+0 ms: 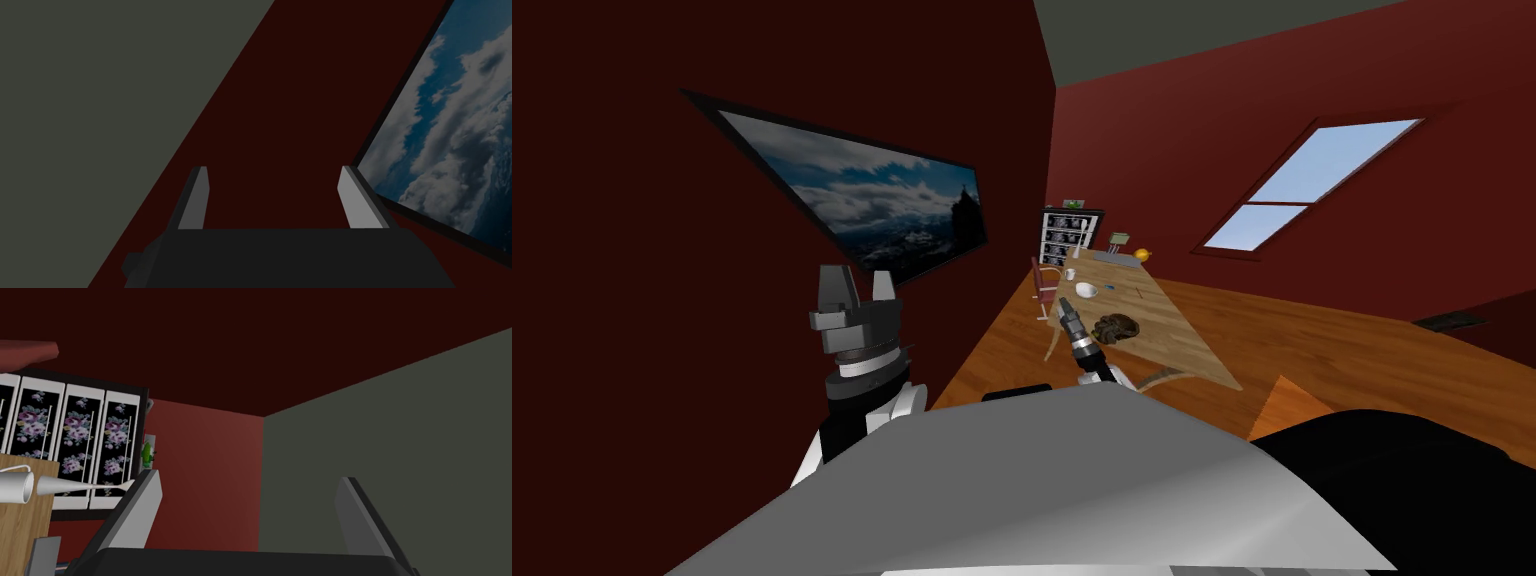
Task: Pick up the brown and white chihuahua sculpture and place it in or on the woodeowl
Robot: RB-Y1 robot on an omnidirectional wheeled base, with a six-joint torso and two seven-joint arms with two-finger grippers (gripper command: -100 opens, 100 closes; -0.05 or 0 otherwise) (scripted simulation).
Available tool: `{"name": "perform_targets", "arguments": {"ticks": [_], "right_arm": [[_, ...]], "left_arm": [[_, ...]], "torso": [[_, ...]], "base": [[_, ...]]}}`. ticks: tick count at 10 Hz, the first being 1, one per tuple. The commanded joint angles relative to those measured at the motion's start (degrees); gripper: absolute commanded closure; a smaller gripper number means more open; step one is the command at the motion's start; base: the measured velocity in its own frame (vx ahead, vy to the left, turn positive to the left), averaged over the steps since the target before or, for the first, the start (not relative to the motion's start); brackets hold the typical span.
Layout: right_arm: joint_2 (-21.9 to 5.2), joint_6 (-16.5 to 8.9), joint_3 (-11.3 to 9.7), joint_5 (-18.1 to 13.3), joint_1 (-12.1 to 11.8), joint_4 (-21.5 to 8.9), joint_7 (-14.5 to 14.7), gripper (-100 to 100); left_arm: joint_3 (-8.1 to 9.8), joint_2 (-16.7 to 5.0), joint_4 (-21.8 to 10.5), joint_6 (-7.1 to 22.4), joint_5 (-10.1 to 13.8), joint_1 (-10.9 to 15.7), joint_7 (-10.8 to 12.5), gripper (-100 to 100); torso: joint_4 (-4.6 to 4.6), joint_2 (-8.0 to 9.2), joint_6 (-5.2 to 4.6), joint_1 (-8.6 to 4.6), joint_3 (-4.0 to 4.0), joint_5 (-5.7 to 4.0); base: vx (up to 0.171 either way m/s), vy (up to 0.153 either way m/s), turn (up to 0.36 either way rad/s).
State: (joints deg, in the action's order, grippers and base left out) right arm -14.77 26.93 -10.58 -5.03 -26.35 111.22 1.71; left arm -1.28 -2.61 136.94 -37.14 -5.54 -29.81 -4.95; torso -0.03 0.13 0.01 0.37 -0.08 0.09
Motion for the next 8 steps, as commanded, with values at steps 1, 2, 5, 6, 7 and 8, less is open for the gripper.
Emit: {"name": "perform_targets", "arguments": {"ticks": [1, 2, 5, 6, 7, 8], "right_arm": [[-2.1, 0.1, -2.1, -0.7, 0.0, -2.9, 1.1, -100], [-2.1, 0.1, -2.1, -0.7, 0.0, -4.4, 1.1, -100], [-4.9, 0.7, -4.7, -1.6, 0.4, -9.4, 2.3, -100], [-4.9, 0.7, -4.7, -1.6, 0.4, -10.4, 2.3, -100], [-6.4, 0.9, -6.0, -2.0, 0.5, -12.1, 3.0, -100], [-6.4, 0.9, -6.0, -2.0, 0.5, -13.5, 3.0, -100]], "left_arm": [[0.00, 0.0, 0.0, 0.0, 0.0, 0.0, 0.0, 0], [0.00, 0.0, 0.0, 0.0, 0.0, 0.0, 0.0, 0], [0.00, 0.0, 0.0, 0.0, 0.0, 0.0, 0.0, 0], [0.00, 0.0, 0.0, 0.0, 0.0, 0.0, 0.0, 0], [0.01, 0.0, 0.0, 0.0, 0.0, 0.0, 0.0, 0], [0.00, 0.0, 0.0, 0.0, 0.0, 0.0, 0.0, 0]], "torso": [[0.00, 0.00, 0.00, 0.00, 0.00, 0.00], [0.00, 0.01, 0.00, 0.08, 0.00, 0.02], [0.01, -0.04, -0.02, -0.15, 0.02, -0.02], [0.01, -0.06, 0.00, -0.12, 0.03, -0.02], [0.01, -0.05, -0.03, -0.18, 0.03, -0.02], [0.01, -0.05, -0.01, -0.13, 0.03, -0.02]], "base": [[-0.029, 0.128, 0.165], [-0.021, 0.091, 0.029], [-0.014, 0.075, 0.076], [-0.009, 0.061, 0.057], [-0.009, 0.074, 0.091], [-0.004, 0.070, 0.050]]}}
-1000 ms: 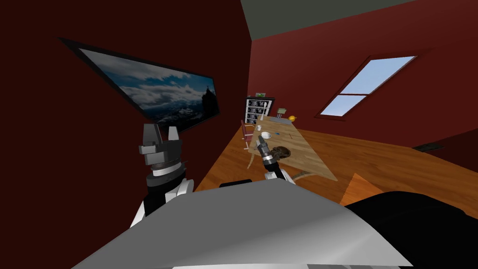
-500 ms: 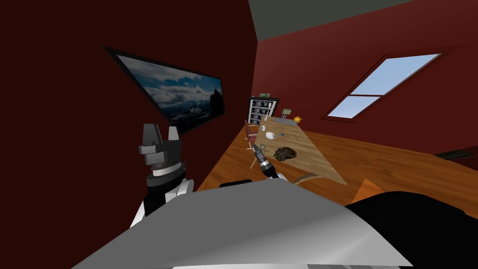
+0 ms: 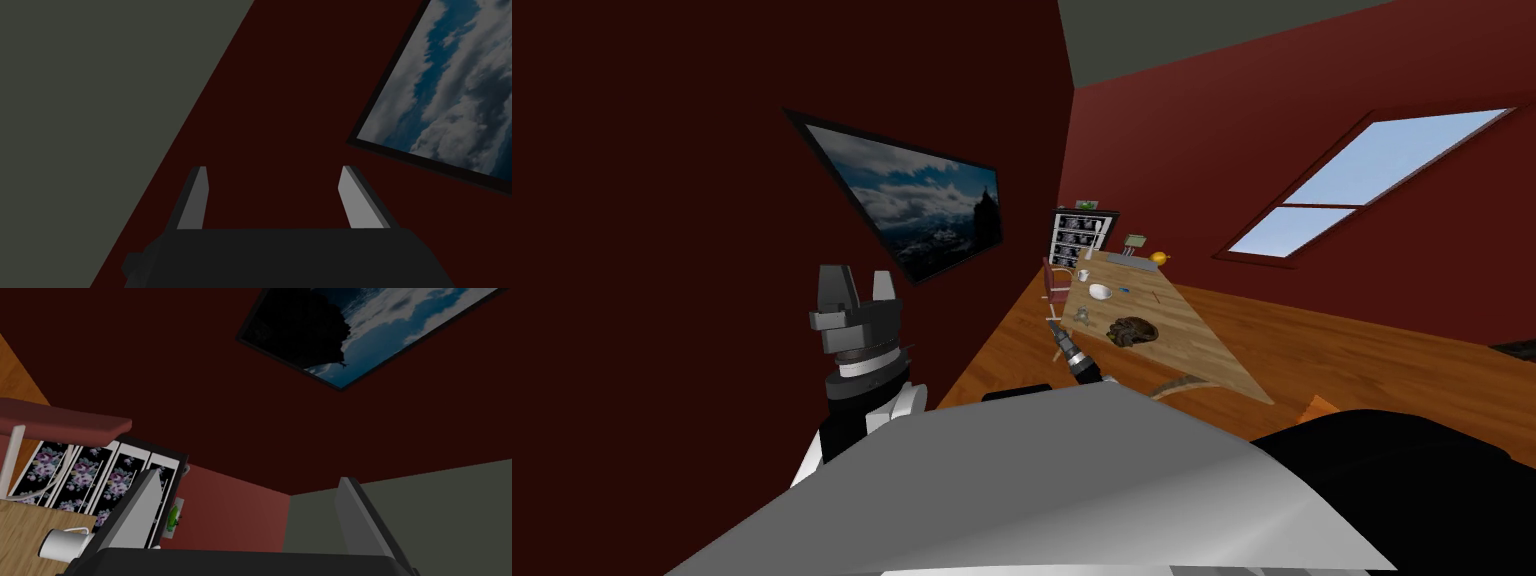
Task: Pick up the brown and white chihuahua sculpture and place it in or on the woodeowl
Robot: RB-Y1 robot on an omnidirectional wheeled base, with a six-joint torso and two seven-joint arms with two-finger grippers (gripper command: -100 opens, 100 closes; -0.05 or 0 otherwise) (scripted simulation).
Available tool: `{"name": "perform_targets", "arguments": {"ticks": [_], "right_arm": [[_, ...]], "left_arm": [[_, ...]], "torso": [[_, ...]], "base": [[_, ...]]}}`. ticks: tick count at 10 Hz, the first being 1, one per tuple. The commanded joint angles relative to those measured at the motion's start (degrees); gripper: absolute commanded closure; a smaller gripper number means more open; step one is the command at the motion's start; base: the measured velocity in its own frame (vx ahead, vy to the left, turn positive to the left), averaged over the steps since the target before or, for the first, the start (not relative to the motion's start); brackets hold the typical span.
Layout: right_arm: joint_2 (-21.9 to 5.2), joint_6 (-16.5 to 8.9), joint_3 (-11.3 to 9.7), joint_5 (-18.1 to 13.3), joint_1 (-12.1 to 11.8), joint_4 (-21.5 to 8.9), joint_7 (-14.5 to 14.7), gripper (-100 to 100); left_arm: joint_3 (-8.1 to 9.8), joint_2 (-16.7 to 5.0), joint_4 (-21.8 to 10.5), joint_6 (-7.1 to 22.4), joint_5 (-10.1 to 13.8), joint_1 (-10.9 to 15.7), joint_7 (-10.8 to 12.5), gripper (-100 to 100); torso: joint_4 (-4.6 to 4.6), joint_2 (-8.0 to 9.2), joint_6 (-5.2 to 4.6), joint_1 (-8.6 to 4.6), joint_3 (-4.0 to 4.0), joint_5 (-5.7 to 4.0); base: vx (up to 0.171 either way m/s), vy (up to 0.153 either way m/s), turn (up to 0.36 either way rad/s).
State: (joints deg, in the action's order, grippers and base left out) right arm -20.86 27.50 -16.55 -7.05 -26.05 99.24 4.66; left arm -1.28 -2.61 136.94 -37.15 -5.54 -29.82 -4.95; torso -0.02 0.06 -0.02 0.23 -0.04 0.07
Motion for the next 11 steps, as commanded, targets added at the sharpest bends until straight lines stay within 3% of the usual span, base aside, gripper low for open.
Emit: {"name": "perform_targets", "arguments": {"ticks": [1, 6, 9, 10, 11], "right_arm": [[-2.0, 0.6, -1.4, -0.4, 0.4, -2.9, 0.6, -100], [-5.5, 1.1, -4.1, -1.1, 0.7, -10.8, 1.9, -100], [-9.5, 1.5, -6.7, -1.7, 1.0, -16.0, 3.1, -100], [-9.5, 1.5, -6.7, -1.7, 1.0, -18.0, 3.1, -100], [-11.6, 1.6, -7.9, -1.9, 1.1, -19.5, 3.7, -100]], "left_arm": [[0.00, 0.0, 0.0, 0.0, 0.0, 0.0, 0.0, 0], [0.00, 0.0, 0.0, 0.0, 0.0, 0.0, 0.0, 0], [0.00, 0.0, 0.0, 0.0, 0.0, 0.0, 0.0, 0], [0.00, 0.0, 0.0, 0.0, 0.0, 0.0, 0.0, 0], [0.00, 0.0, 0.0, 0.0, 0.0, 0.0, 0.0, 0]], "torso": [[0.00, 0.00, 0.00, 0.00, 0.00, 0.00], [0.01, -0.04, 0.01, -0.03, 0.02, 0.00], [0.03, -0.12, -0.02, -0.11, 0.07, -0.01], [0.03, -0.14, 0.01, -0.06, 0.08, -0.01], [0.02, -0.11, -0.01, -0.11, 0.07, -0.01]], "base": [[-0.001, 0.091, 0.127], [0.010, 0.066, 0.085], [0.036, 0.056, 0.104], [0.028, 0.046, 0.073], [0.037, 0.046, 0.130]]}}
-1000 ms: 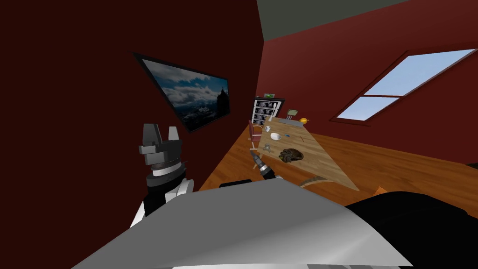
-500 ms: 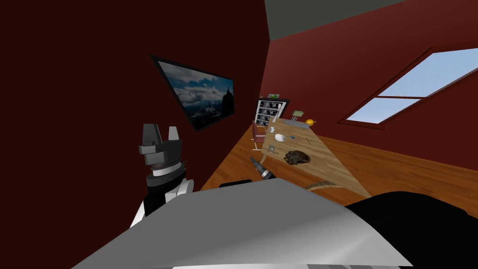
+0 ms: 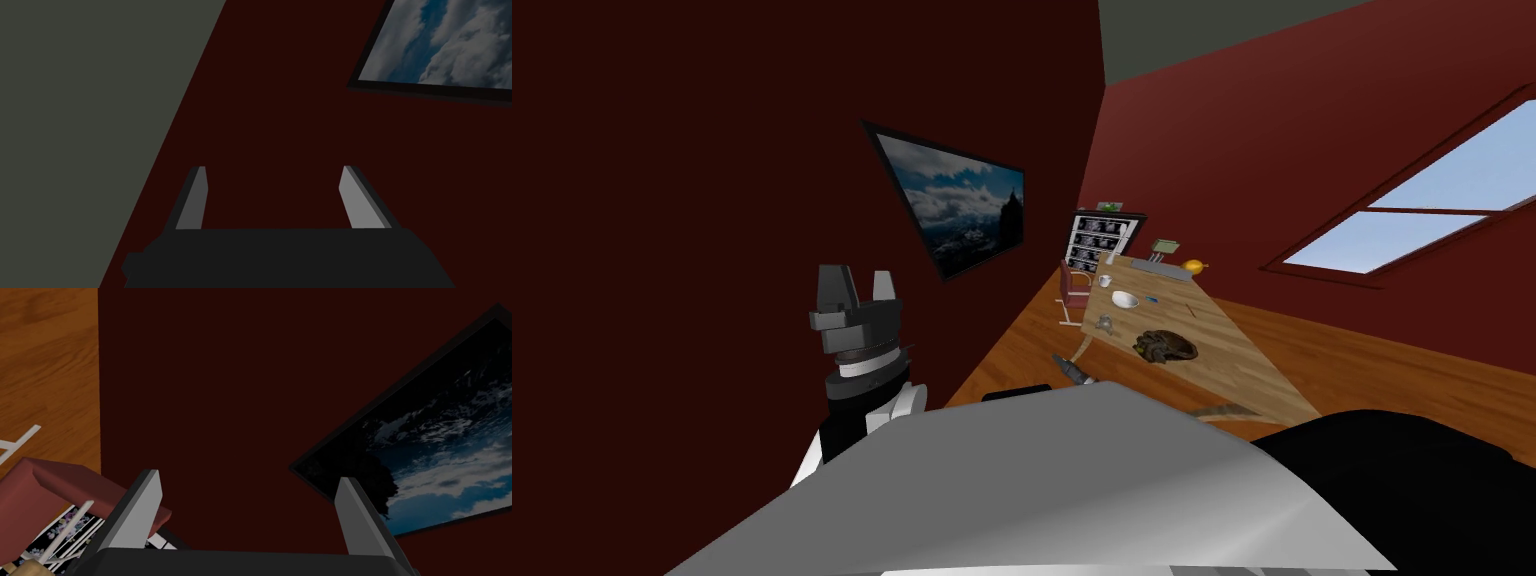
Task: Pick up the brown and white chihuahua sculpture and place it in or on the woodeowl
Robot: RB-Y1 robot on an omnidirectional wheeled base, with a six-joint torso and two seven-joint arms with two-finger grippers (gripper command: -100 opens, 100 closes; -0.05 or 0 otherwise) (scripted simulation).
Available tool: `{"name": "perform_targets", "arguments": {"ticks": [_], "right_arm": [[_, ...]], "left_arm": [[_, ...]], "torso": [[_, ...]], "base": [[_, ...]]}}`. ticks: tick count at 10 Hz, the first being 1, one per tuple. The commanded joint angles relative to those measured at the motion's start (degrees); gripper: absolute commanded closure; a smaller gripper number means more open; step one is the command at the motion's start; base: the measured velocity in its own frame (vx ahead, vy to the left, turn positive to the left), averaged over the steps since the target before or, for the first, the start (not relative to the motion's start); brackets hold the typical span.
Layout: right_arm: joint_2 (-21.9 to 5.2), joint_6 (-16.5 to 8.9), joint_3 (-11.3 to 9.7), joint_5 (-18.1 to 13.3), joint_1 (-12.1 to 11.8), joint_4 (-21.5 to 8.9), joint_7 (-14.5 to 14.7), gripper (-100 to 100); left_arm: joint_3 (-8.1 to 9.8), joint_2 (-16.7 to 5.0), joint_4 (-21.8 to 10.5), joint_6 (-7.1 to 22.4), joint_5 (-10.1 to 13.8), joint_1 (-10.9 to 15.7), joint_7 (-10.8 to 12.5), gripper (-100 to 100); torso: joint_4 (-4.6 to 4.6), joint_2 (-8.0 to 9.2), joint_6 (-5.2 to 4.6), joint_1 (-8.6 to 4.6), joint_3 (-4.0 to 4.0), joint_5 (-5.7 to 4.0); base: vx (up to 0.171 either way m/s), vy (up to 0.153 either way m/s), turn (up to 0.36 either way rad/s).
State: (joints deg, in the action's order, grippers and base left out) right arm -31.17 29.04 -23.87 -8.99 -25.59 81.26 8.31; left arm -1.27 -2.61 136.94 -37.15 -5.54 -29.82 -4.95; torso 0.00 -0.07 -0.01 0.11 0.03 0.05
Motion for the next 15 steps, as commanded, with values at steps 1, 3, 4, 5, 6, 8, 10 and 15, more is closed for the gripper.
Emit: {"name": "perform_targets", "arguments": {"ticks": [1, 3, 4, 5, 6, 8, 10, 15], "right_arm": [[-1.3, 0.1, -0.6, 0.0, 0.7, -2.9, 0.0, -100], [-3.5, 0.2, -1.8, -0.3, 0.8, -6.4, 0.6, -100], [-5.7, 0.3, -3.0, -0.5, 0.8, -8.1, 1.1, -100], [-5.7, 0.3, -3.0, -0.5, 0.8, -9.8, 1.1, -100], [-8.0, 0.4, -4.1, -0.7, 0.9, -11.7, 1.6, -100], [-10.2, 0.5, -5.2, -0.8, 1.0, -15.7, 2.1, -100], [-12.3, 0.5, -6.2, -1.0, 1.0, -18.6, 2.6, -100], [-18.9, 0.6, -9.0, -1.2, 0.9, -27.2, 3.8, -100]], "left_arm": [[0.00, 0.0, 0.0, 0.0, 0.0, 0.0, 0.0, 0], [0.00, 0.0, 0.0, 0.0, 0.0, 0.0, 0.0, 0], [0.00, 0.0, 0.0, 0.0, 0.0, 0.0, 0.0, 0], [0.00, 0.0, 0.0, 0.0, 0.0, 0.0, 0.0, 0], [0.00, 0.0, 0.0, 0.0, 0.0, 0.0, 0.0, 0], [0.01, 0.0, 0.0, 0.0, 0.0, 0.0, 0.0, 0], [0.01, 0.0, 0.0, 0.0, 0.0, 0.0, 0.0, 0], [0.01, 0.0, 0.0, 0.0, 0.0, 0.0, 0.0, 0]], "torso": [[0.00, 0.00, 0.00, 0.00, 0.00, 0.00], [0.00, -0.03, 0.00, -0.05, 0.02, 0.00], [0.01, -0.01, -0.03, -0.07, 0.01, -0.01], [0.01, -0.04, 0.00, -0.03, 0.02, -0.01], [0.01, -0.02, -0.02, -0.05, 0.02, 0.00], [0.01, -0.03, -0.02, -0.11, 0.02, -0.02], [0.01, -0.03, -0.03, -0.10, 0.02, -0.01], [0.03, -0.13, -0.03, -0.16, 0.08, -0.03]], "base": [[0.035, 0.033, 0.060], [0.042, 0.033, 0.102], [0.046, 0.041, 0.116], [0.041, 0.034, 0.074], [0.055, 0.028, 0.142], [0.051, 0.019, 0.112], [0.054, 0.023, 0.100], [0.066, 0.006, 0.116]]}}
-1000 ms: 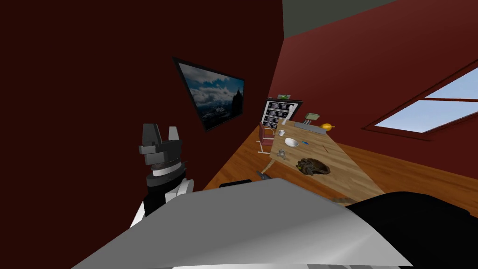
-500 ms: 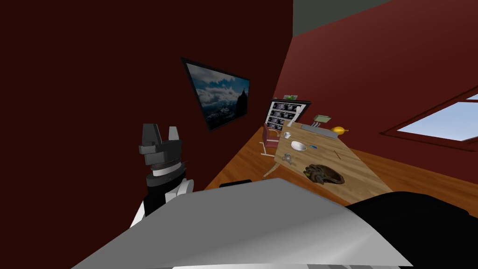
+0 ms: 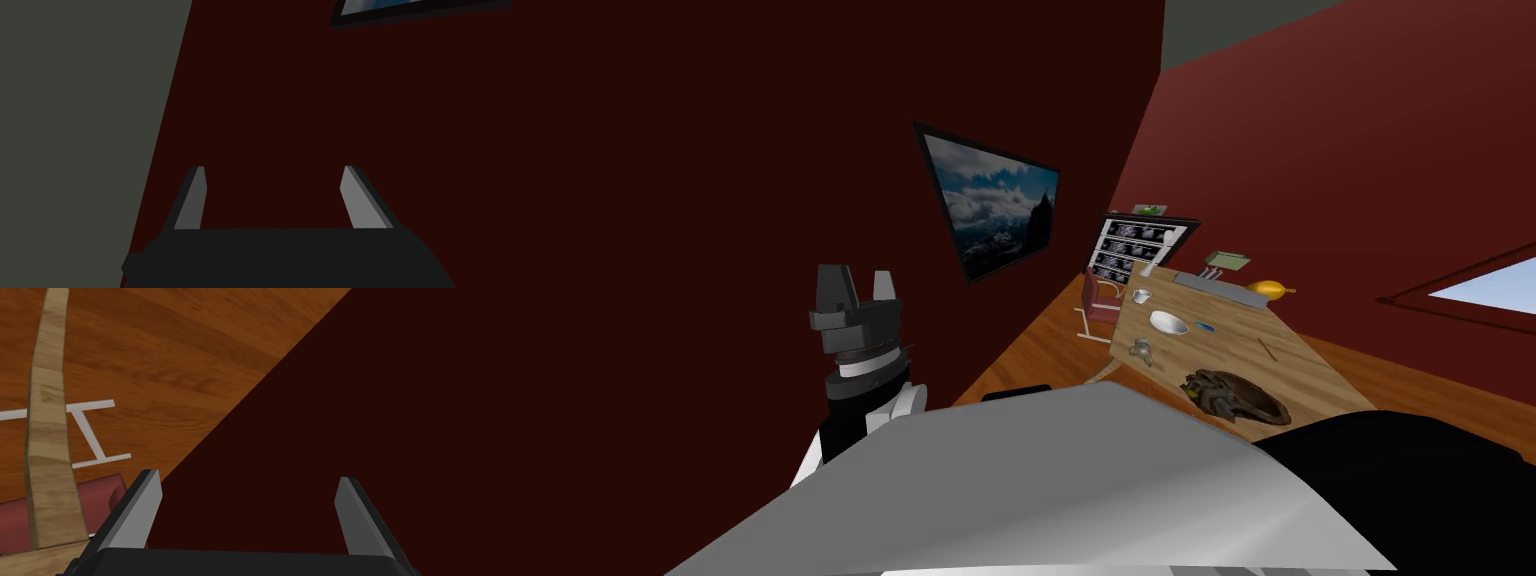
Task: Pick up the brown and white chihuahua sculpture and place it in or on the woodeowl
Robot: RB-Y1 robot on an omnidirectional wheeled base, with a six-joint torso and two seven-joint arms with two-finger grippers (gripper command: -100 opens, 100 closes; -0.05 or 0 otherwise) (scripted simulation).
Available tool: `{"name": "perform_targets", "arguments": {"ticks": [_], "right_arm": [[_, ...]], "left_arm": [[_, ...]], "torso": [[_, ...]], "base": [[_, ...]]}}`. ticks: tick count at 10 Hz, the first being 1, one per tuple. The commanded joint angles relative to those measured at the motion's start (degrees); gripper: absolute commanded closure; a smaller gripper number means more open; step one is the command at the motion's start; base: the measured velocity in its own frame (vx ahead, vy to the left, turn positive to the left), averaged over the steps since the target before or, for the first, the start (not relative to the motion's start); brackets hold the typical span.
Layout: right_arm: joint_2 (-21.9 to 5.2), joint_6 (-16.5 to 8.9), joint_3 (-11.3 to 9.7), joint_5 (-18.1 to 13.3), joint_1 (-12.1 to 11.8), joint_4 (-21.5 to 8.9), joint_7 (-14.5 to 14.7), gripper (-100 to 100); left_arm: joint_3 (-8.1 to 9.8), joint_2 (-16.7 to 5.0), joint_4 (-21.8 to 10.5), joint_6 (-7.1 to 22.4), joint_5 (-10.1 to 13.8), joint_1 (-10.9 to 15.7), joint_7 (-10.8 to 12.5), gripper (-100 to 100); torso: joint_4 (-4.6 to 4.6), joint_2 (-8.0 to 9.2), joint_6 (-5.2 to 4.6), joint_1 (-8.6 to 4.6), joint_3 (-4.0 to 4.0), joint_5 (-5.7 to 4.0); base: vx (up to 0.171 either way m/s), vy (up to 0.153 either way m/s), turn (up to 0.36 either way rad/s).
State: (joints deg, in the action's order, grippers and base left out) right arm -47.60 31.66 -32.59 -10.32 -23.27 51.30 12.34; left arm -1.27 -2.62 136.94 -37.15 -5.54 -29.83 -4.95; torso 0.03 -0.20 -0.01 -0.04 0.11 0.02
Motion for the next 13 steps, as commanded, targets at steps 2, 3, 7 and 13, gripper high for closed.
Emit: {"name": "perform_targets", "arguments": {"ticks": [2, 3, 7, 13], "right_arm": [[-2.4, -2.1, -0.3, 0.2, -1.4, 2.7, -0.3, -100], [-4.4, -2.1, -1.1, 0.2, -1.5, 0.3, 0.0, -100], [-9.5, -2.3, -3.3, 0.3, -1.9, -5.7, 0.7, -100], [-15.0, -3.0, -5.3, 0.7, -2.0, -13.6, 1.2, -100]], "left_arm": [[0.00, 0.0, 0.0, 0.0, 0.0, 0.0, 0.0, 0], [0.00, 0.0, 0.0, 0.0, 0.0, 0.0, 0.0, 0], [0.00, 0.0, 0.0, 0.0, 0.0, 0.0, 0.0, 0], [0.01, 0.0, 0.0, 0.0, 0.0, 0.0, 0.0, 0]], "torso": [[-0.01, 0.05, -0.03, 0.02, -0.03, 0.01], [-0.03, 0.17, -0.04, 0.03, -0.09, 0.00], [-0.01, 0.02, -0.01, -0.04, -0.01, 0.00], [0.01, -0.05, -0.01, -0.16, 0.03, -0.03]], "base": [[0.038, 0.000, 0.020], [0.031, 0.001, 0.093], [0.073, -0.014, 0.124], [0.080, -0.038, 0.104]]}}
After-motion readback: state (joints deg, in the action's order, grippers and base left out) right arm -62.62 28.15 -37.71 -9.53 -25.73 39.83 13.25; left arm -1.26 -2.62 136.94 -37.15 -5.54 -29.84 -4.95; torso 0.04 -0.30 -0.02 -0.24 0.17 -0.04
